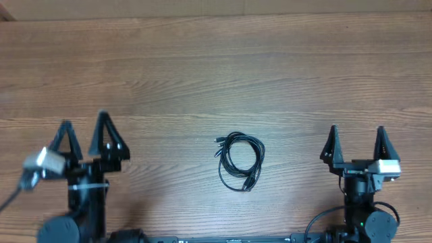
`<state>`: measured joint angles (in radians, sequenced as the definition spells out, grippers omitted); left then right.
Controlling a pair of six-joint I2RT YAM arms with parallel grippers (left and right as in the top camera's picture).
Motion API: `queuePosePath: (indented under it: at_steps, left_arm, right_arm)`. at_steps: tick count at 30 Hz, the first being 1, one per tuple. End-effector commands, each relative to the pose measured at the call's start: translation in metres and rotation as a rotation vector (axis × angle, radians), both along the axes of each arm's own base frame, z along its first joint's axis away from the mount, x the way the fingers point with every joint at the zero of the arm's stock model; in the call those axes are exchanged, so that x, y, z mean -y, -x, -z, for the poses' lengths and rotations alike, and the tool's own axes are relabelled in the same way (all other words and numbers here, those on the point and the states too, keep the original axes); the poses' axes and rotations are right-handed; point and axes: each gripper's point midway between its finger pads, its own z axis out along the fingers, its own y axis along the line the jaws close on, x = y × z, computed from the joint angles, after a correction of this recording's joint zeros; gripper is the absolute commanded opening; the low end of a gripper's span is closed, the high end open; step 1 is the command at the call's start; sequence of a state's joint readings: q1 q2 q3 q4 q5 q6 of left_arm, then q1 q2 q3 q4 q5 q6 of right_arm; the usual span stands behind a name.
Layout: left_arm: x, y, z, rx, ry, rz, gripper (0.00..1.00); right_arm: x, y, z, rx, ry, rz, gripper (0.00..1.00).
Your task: Untangle cables
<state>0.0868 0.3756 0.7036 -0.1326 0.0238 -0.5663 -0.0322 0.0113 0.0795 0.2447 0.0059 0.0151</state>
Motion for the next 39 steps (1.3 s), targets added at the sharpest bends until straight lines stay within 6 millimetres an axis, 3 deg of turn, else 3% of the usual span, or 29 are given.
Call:
queuePosePath:
  at_steps: [1, 5, 9, 16, 20, 24, 28, 31, 34, 39]
  left_arm:
    - [0.009, -0.012, -0.032, -0.012, -0.041, 0.054, 1.0]
    - [0.017, -0.027, -0.052, -0.063, -0.074, 0.103, 1.0]
    - [0.016, -0.032, -0.057, -0.172, -0.156, 0.096, 1.0]
    - [0.018, -0.014, -0.052, -0.314, -0.326, 0.102, 1.0]
    - [0.011, -0.011, -0.054, -0.328, -0.367, 0.059, 1.0]
    - [0.03, -0.012, -0.042, -0.352, -0.454, 0.175, 1.0]
    - [0.062, -0.005, -0.034, -0.321, -0.576, 0.374, 1.0]
    - [0.079, 0.002, -0.037, -0.276, -0.594, 0.468, 1.0]
    - [0.094, 0.01, -0.037, -0.252, -0.585, 0.569, 1.0]
    - [0.094, 0.013, -0.025, -0.304, -0.564, 0.586, 1.0]
  right_arm:
    - [-0.004, 0.024, -0.056, 0.1, 0.0, -0.021, 1.0]
    - [0.0, 0.038, -0.09, 0.103, -0.01, 0.0, 1.0]
    - [0.01, 0.043, -0.116, 0.007, -0.035, 0.054, 1.0]
    - [0.01, 0.038, -0.159, -0.235, -0.047, 0.056, 1.0]
    - [0.004, 0.03, -0.173, -0.384, -0.059, 0.021, 1.0]
    - [-0.013, 0.03, -0.167, -0.593, -0.057, -0.075, 1.0]
    - [-0.021, 0.045, -0.153, -0.804, -0.074, -0.118, 1.0]
    - [-0.027, 0.054, -0.153, -0.845, -0.08, -0.152, 1.0]
    - [-0.047, 0.058, -0.153, -0.852, -0.088, -0.273, 1.0]
    - [-0.058, 0.06, -0.155, -0.849, -0.092, -0.342, 1.0]
